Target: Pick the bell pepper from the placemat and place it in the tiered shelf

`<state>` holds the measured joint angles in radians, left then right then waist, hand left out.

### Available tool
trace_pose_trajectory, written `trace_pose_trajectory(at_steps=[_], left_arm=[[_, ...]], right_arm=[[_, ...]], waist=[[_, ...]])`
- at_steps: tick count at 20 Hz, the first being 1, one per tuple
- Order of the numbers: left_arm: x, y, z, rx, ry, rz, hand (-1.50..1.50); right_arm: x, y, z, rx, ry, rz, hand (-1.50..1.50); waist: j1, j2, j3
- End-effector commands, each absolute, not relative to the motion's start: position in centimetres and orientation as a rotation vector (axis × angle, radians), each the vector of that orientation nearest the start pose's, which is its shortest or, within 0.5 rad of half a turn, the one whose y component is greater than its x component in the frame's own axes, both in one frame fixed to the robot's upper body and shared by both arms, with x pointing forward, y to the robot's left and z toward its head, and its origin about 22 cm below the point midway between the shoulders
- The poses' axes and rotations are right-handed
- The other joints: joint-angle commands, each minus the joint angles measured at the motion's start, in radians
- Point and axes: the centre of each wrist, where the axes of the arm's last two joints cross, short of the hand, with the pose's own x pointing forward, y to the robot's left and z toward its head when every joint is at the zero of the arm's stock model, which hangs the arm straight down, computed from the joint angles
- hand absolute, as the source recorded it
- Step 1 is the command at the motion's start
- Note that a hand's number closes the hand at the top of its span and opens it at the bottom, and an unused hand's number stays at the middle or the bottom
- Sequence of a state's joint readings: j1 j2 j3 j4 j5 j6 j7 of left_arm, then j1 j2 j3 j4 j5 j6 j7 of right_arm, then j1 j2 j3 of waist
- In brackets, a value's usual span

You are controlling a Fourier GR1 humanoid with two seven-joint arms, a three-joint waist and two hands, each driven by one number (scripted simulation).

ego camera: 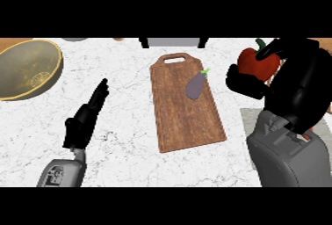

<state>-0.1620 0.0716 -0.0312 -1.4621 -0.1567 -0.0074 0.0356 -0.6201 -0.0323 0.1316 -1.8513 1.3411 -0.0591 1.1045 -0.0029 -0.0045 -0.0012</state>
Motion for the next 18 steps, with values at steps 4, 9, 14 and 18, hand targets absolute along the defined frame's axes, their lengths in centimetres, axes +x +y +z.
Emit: trace_pose_trajectory(at_steps=[4,9,14,18], left_arm=[[27.1,21.7,0.2,0.103,-1.577,-0.252,0.0],[28.4,23.5,1.5,0.112,-1.569,-0.27,0.0],[28.2,23.6,1.4,0.09,-1.571,-0.259,0.0],[27.8,23.1,-0.1,0.102,-1.569,-0.272,0.0]], right_arm=[[29.9,-16.9,25.0,-1.507,-1.252,-0.085,1.5],[30.8,-16.8,29.3,-1.52,-1.28,-0.131,1.5],[30.0,-19.0,32.3,-1.579,-1.261,-0.175,1.5],[31.4,-23.4,30.7,-1.637,-1.247,-0.188,1.5]], waist=[[0.001,0.003,0.001],[0.005,0.004,0.001],[0.003,0.002,0.0],[0.002,0.005,0.001]])
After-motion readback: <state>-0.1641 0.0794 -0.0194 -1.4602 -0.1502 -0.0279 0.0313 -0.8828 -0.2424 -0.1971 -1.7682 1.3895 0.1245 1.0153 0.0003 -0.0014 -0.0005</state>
